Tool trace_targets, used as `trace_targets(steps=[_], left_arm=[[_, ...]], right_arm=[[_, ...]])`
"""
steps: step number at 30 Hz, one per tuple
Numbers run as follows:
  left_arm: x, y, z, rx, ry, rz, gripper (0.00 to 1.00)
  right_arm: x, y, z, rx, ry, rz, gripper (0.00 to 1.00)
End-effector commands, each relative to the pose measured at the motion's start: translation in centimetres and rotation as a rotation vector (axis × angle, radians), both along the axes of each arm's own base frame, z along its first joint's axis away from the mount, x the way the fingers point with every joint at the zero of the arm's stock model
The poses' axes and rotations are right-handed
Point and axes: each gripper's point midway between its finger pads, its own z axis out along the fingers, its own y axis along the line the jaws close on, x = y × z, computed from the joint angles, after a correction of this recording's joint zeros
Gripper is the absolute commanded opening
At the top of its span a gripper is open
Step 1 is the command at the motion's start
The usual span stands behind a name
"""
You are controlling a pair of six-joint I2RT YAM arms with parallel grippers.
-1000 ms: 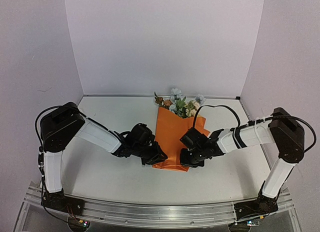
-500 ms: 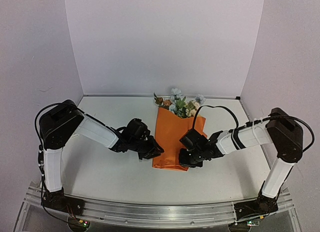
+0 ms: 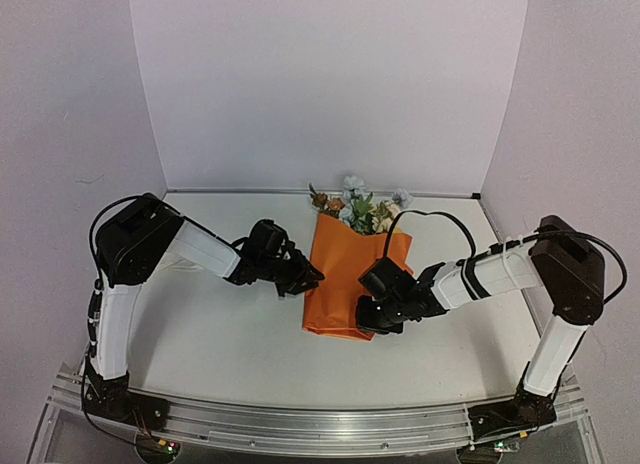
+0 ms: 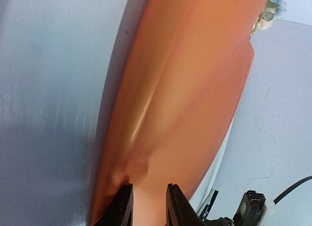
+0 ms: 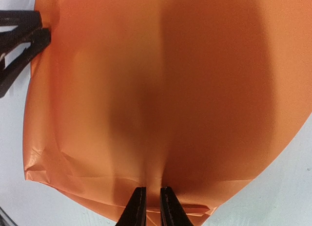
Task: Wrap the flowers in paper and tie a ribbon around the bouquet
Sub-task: Press the fold line of the folded wrapping paper.
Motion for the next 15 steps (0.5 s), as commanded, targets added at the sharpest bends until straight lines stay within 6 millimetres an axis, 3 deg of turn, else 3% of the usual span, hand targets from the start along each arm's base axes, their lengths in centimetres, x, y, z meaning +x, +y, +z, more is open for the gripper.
trace_targets(steps=[1,15], left_arm=[[2.9,0.4,-0.1,-0.016,-0.008,0.029,0.26],[10.2,1.5,0.5,-0.077,-0.034,0.095,0.27]], right_arm=[[-2.5,-2.2,-3.8,-0.103,0.117,0.020,0.13],[-3.1,-2.6,-4.6,-0.118,0.146,0.028,0.13]])
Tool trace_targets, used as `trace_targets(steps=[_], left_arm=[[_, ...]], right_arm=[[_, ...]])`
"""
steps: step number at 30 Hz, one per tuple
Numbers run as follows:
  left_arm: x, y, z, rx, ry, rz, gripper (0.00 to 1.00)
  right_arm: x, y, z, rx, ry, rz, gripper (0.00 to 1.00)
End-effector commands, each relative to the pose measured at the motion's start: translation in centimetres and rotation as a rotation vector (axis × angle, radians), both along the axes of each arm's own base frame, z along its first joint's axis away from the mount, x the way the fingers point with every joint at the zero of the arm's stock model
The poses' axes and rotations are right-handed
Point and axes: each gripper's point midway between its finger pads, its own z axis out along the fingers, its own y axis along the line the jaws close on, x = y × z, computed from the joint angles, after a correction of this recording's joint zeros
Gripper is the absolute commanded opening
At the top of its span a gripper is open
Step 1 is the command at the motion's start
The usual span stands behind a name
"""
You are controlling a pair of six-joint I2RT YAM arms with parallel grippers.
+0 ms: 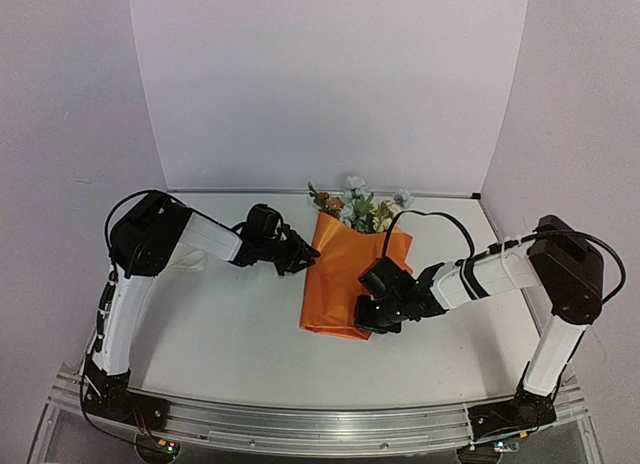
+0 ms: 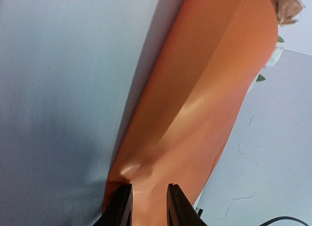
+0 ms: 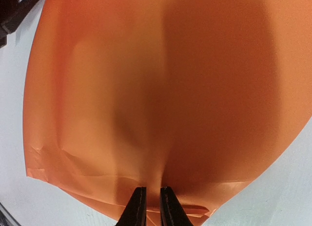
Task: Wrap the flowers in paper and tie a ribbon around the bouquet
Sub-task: Press the fold line of the folded wrapping paper.
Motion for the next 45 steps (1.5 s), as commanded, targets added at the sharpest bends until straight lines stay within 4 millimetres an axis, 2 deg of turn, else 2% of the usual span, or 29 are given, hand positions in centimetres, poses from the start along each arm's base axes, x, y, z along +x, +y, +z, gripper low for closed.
trace_targets(steps=[1,8,13,19,22,25,27,29,31,35,37,40,43,45], left_arm=[[3.3,0.7,0.4,-0.010,-0.019,0.035,0.27],[7.3,0.0,0.9,-0.055,-0.048,0.035,0.29],[9.6,-0.3,0.6,-0.092,-0.048,0.052,0.30],[12.5,-0.6,1.7,-0.148,-0.084,0.071,0.31],[13.1,-0.3,3.1,-0.178,-0.114,0.086,0.31],[12.5,1.0,5.0,-0.167,-0.169,0.092,0.32],[11.3,1.8,5.8,-0.128,-0.192,0.075,0.32],[9.3,2.8,6.0,-0.079,-0.192,0.050,0.32],[6.5,4.2,5.9,-0.039,-0.176,0.034,0.33],[0.0,5.4,5.3,0.026,-0.164,-0.068,0.34],[-3.6,4.8,5.0,0.044,-0.159,-0.148,0.35],[-8.0,2.6,5.2,0.032,-0.171,-0.264,0.34],[-10.7,0.4,7.2,-0.041,-0.217,-0.311,0.32],[-11.8,-0.8,7.3,-0.065,-0.201,-0.336,0.29]], right_arm=[[-3.3,-3.1,-4.7,-0.140,0.146,0.024,0.13],[-3.5,-3.2,-4.9,-0.145,0.155,0.024,0.13],[-3.4,-3.0,-5.0,-0.143,0.161,0.026,0.13],[-3.5,-2.9,-5.1,-0.146,0.166,0.029,0.13],[-3.5,-3.0,-5.2,-0.148,0.170,0.029,0.13],[-3.7,-3.1,-5.3,-0.152,0.175,0.031,0.13],[-3.9,-3.6,-5.4,-0.162,0.178,0.031,0.13],[-4.2,-4.3,-5.5,-0.177,0.176,0.026,0.13],[-4.3,-4.7,-5.3,-0.181,0.171,0.018,0.13],[-4.0,-4.9,-4.8,-0.177,0.158,0.007,0.13],[-3.9,-5.0,-4.5,-0.175,0.152,0.005,0.13],[-3.8,-5.1,-4.2,-0.176,0.142,0.005,0.13],[-3.8,-5.4,-4.2,-0.183,0.137,0.008,0.13],[-4.0,-5.7,-4.3,-0.188,0.138,0.004,0.13]])
